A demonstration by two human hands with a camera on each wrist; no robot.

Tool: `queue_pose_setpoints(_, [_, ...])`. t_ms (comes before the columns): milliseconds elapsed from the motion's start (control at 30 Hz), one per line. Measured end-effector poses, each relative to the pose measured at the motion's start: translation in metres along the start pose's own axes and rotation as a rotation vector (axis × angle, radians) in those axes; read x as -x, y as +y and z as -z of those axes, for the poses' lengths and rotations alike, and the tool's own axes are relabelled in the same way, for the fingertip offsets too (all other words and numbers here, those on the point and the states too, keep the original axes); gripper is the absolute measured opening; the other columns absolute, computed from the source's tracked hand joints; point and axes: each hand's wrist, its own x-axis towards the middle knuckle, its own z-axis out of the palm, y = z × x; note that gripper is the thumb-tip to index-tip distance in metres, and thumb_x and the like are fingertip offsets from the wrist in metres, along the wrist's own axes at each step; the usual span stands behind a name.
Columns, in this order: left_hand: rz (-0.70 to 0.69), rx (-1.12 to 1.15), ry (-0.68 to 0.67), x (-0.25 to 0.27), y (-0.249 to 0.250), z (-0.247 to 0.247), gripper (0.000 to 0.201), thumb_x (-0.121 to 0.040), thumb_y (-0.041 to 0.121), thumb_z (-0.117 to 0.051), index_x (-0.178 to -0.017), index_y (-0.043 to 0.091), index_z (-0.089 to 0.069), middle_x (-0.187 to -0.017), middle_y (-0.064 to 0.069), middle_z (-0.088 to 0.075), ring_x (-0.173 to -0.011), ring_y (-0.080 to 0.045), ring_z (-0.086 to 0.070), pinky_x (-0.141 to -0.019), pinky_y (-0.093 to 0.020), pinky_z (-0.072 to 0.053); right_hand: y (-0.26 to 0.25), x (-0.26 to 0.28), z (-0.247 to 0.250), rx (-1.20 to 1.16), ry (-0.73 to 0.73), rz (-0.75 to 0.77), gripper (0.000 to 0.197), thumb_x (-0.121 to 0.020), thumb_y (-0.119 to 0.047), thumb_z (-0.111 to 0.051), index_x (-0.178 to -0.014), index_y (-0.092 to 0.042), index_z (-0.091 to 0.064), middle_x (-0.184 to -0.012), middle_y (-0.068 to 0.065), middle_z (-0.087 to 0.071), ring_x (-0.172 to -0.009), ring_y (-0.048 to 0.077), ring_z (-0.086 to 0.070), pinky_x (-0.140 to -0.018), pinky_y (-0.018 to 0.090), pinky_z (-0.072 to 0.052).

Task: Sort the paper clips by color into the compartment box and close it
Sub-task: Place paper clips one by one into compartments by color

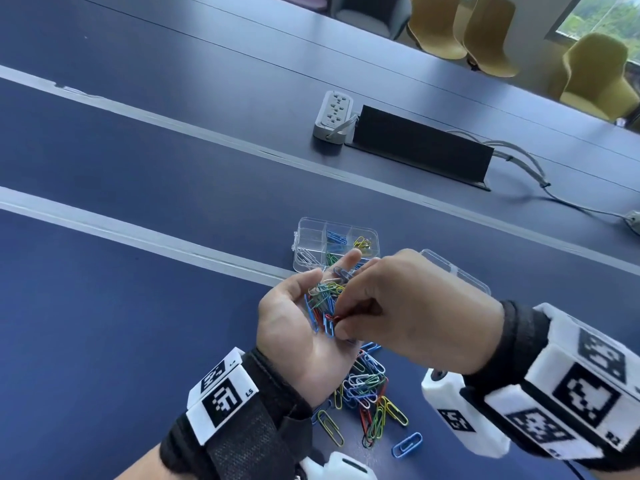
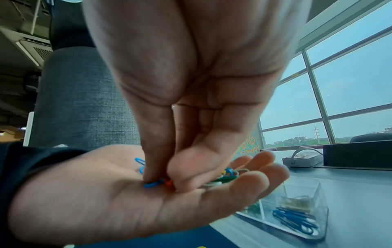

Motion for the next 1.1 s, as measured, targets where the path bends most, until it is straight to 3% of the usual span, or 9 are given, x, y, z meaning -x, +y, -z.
queue_pose_setpoints(167, [0.016,-0.014,-0.012,-0.004,-0.001,0.007,0.051,-0.086,0.022,-0.032,-0.121,-0.002,-0.059,-0.082,-0.017,-0.070,-0.062,-0.027,-0.067,-0.051,-0.025,-0.053,0.002,0.000,0.001,0.010,0.059,0.001,0.013,-0.079,-0.027,-0.062,-0.083,-0.024,-0.073,-0.074,-0.001,-0.068,-0.086,0.007,-0.048,-0.066,0.016,-0.038])
queue_pose_setpoints(400, [0.008,-0.009,0.003,-0.005,-0.002,0.010,0.048,-0.084,0.024,-0.035,-0.113,-0.002,-0.064,-0.093,-0.018,-0.070,-0.078,-0.029,-0.068,-0.075,-0.032,-0.053,0.009,0.001,0.004,-0.109,0.067,-0.065,0.007,-0.076,-0.020,-0.064,-0.076,-0.020,-0.071,-0.063,-0.007,-0.066,-0.064,0.004,-0.059,-0.059,0.011,-0.044])
queue_pose_setpoints(600, [-0.028,0.041,-0.055,-0.002,-0.005,0.004,0.045,-0.084,0.021,-0.033,-0.068,-0.002,-0.068,-0.073,-0.016,-0.062,-0.071,-0.027,-0.059,-0.093,-0.046,-0.045,0.017,-0.004,0.007,-1.107,-0.088,-0.269,0.023,-0.089,0.004,-0.046,-0.092,-0.006,-0.067,-0.064,0.007,-0.057,-0.051,0.013,-0.053,-0.047,0.021,-0.051])
queue_pose_setpoints(700, [-0.021,0.026,-0.026,-0.003,-0.004,0.005,0.044,-0.082,0.023,-0.034,-0.073,-0.001,-0.069,-0.067,-0.016,-0.059,-0.065,-0.027,-0.054,-0.090,-0.042,-0.037,0.019,-0.005,0.009,-1.508,-0.101,-0.366,0.024,-0.077,-0.004,-0.038,-0.070,-0.012,-0.060,-0.059,0.004,-0.048,-0.044,0.012,-0.044,-0.034,0.016,-0.039])
queue_pose_setpoints(767, [-0.024,0.007,-0.020,-0.004,-0.003,0.005,0.044,-0.084,0.024,-0.034,-0.079,-0.001,-0.069,-0.072,-0.019,-0.062,-0.075,-0.032,-0.056,-0.094,-0.044,-0.035,0.017,-0.005,0.011,-1.578,-0.128,-0.397,0.018,-0.072,-0.014,-0.037,-0.066,-0.013,-0.055,-0.055,0.002,-0.039,-0.040,0.011,-0.032,-0.032,0.013,-0.024])
queue_pose_setpoints(867, [-0.051,0.018,0.017,-0.005,-0.003,0.006,0.046,-0.087,0.023,-0.036,-0.073,-0.001,-0.073,-0.079,-0.017,-0.069,-0.074,-0.030,-0.067,-0.085,-0.044,-0.048,0.008,-0.002,0.003,-1.008,-0.041,-0.290,0.019,-0.083,-0.025,-0.055,-0.068,-0.015,-0.063,-0.048,-0.001,-0.041,-0.040,0.010,-0.036,-0.036,0.019,-0.029])
queue_pose_setpoints(967, [0.008,-0.007,0.004,-0.003,-0.001,0.005,0.048,-0.085,0.025,-0.036,-0.108,-0.001,-0.069,-0.101,-0.018,-0.071,-0.081,-0.028,-0.070,-0.078,-0.036,-0.056,-0.006,0.000,-0.009,-0.274,0.088,-0.091,0.009,-0.074,-0.033,-0.068,-0.075,-0.024,-0.070,-0.048,-0.021,-0.052,-0.051,0.000,-0.046,-0.049,0.012,-0.033])
queue_pose_setpoints(1033, [0.024,-0.037,0.001,-0.002,0.001,0.005,0.051,-0.084,0.026,-0.035,-0.118,0.001,-0.064,-0.103,-0.019,-0.071,-0.083,-0.028,-0.070,-0.077,-0.038,-0.056,-0.011,-0.001,-0.012,-0.128,0.119,-0.081,0.009,-0.073,-0.036,-0.066,-0.079,-0.029,-0.070,-0.056,-0.042,-0.047,-0.058,-0.005,-0.045,-0.055,0.010,-0.034])
queue_pose_setpoints(1100, [0.020,-0.041,0.004,-0.001,0.001,0.004,0.051,-0.084,0.025,-0.034,-0.120,0.001,-0.062,-0.103,-0.018,-0.071,-0.084,-0.028,-0.070,-0.079,-0.036,-0.055,-0.013,-0.002,-0.012,-0.082,0.142,-0.103,0.013,-0.073,-0.037,-0.064,-0.082,-0.031,-0.070,-0.058,-0.038,-0.049,-0.057,-0.006,-0.043,-0.055,0.009,-0.033])
